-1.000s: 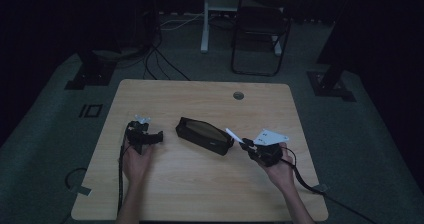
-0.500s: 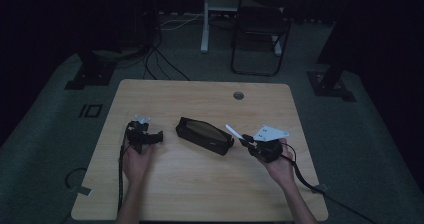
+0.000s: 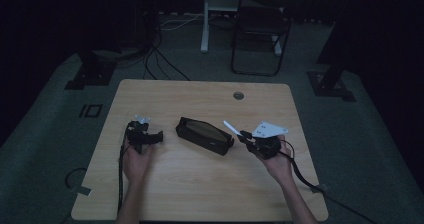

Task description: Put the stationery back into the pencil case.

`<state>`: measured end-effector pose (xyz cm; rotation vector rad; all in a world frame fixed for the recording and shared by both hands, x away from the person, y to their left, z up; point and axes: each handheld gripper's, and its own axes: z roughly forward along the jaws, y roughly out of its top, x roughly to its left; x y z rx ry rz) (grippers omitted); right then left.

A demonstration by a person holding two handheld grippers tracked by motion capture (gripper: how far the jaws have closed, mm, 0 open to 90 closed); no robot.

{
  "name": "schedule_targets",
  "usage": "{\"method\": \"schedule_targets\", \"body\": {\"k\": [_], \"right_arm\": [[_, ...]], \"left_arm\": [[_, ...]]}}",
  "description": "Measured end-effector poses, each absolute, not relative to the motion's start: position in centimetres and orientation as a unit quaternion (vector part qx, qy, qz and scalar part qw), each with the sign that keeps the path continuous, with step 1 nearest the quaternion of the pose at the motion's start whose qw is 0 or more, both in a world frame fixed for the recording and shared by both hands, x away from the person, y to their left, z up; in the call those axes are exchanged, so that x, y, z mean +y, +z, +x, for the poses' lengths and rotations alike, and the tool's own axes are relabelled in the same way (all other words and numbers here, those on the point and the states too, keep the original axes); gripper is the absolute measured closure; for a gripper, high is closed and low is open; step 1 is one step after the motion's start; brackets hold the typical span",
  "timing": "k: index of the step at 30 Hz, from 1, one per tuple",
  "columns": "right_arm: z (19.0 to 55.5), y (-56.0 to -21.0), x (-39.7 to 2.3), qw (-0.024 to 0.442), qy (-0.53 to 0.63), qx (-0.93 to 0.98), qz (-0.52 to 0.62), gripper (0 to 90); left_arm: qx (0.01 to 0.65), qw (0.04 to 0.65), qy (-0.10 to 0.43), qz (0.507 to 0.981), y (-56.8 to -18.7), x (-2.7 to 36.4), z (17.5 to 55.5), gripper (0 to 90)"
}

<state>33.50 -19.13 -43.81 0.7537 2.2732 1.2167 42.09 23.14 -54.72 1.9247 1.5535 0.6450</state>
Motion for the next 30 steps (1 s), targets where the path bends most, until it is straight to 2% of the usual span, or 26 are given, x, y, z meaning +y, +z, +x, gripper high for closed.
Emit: {"method": "schedule_targets", "body": {"k": [30], "right_arm": [[34.8, -43.0, -17.5, 0.223, 0.446, 0.827, 0.259, 78.6]], "left_arm": [[0.582, 0.289, 0.242, 0.721, -54.7, 23.1, 42.1, 7.1]]}}
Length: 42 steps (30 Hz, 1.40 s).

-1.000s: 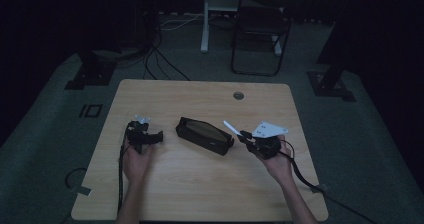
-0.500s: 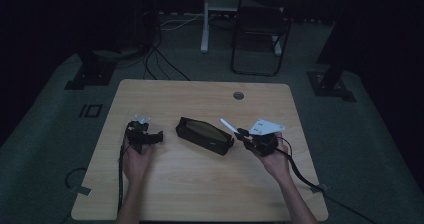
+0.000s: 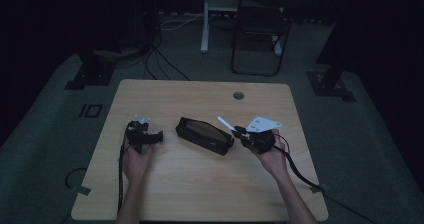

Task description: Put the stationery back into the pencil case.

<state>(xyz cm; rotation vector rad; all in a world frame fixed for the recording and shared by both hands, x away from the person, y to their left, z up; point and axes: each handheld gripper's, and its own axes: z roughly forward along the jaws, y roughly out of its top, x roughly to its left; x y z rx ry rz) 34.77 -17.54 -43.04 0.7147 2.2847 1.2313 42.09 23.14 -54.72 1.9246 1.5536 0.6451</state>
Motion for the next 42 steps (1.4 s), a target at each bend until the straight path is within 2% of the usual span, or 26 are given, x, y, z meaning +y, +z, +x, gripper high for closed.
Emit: {"method": "schedule_targets", "body": {"k": [42], "right_arm": [[37.7, -43.4, -14.3, 0.189, 0.461, 0.831, 0.246, 78.7]], "left_arm": [[0.582, 0.289, 0.242, 0.721, -54.7, 23.1, 42.1, 7.1]]}}
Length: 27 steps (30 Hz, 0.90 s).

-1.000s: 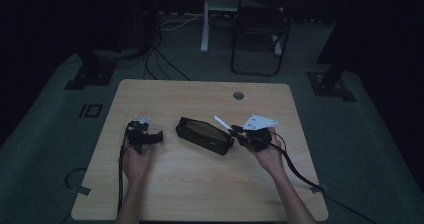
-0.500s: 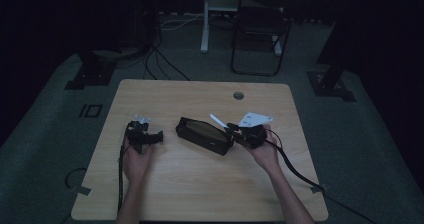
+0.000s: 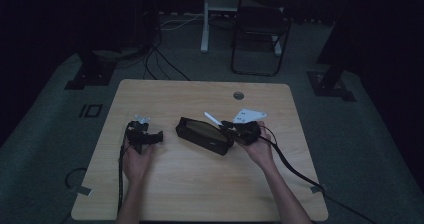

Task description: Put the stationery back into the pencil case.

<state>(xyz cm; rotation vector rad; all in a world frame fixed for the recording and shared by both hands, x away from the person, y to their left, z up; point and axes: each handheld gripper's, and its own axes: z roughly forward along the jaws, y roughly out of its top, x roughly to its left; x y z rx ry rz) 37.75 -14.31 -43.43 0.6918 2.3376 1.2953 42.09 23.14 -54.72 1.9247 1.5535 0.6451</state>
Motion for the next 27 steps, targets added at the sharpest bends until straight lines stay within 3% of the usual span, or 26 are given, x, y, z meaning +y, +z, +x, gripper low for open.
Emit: {"method": "schedule_targets", "body": {"k": [27], "right_arm": [[39.7, -43.4, -13.3, 0.176, 0.47, 0.827, 0.254, 78.6]], "left_arm": [[0.582, 0.288, 0.242, 0.721, -54.7, 23.1, 42.1, 7.1]]}}
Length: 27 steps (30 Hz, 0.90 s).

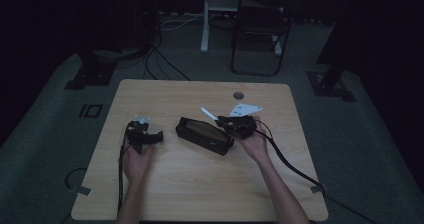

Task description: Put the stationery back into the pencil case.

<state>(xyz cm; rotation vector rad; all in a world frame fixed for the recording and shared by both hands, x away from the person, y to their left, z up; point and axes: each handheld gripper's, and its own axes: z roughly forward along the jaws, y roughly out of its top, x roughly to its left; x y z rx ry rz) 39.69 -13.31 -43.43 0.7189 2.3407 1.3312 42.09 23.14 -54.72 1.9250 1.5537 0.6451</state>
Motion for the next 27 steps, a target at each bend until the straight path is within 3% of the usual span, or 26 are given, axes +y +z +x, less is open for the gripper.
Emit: {"method": "schedule_targets", "body": {"k": [27], "right_arm": [[41.2, -44.1, -11.9, 0.154, 0.469, 0.834, 0.246, 78.6]], "left_arm": [[0.583, 0.288, 0.241, 0.72, -54.7, 23.1, 42.2, 7.1]]}}
